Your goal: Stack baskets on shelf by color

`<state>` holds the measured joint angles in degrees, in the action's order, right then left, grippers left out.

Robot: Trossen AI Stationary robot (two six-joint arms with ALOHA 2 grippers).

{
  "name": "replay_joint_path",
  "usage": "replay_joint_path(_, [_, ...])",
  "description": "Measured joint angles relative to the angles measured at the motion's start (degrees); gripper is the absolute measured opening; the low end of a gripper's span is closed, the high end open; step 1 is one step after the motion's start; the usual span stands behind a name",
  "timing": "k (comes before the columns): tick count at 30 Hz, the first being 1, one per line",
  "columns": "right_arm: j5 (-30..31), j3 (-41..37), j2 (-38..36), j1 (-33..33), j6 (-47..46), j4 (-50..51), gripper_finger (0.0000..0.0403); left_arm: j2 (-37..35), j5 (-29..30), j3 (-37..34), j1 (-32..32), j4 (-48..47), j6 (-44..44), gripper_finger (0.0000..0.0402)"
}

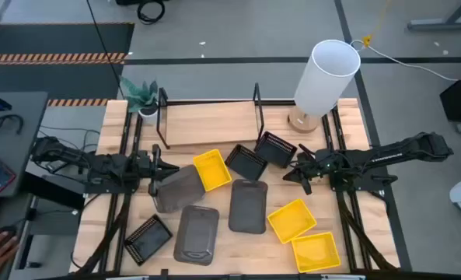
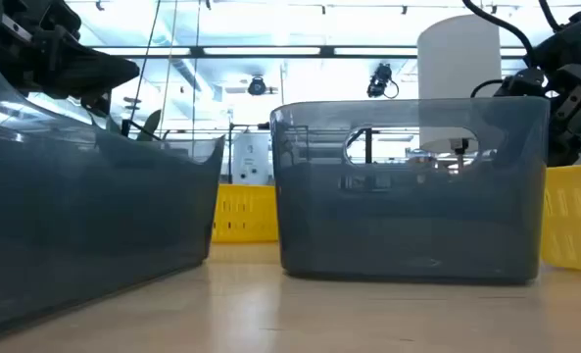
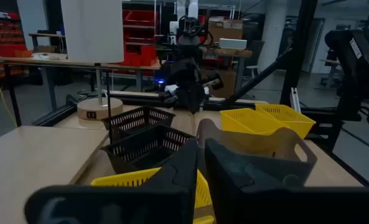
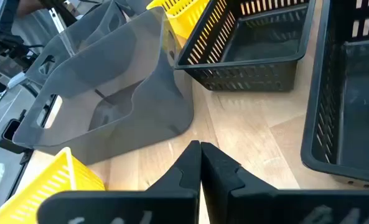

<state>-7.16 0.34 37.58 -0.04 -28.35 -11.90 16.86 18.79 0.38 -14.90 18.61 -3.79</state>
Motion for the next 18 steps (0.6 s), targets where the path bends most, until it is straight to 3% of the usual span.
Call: replay_joint_path(18, [0.0,0.0,0.0,0.0,0.0,0.0,0.0013,0.0,0.0,0.0,0.0,0.0,0.0,0.0039])
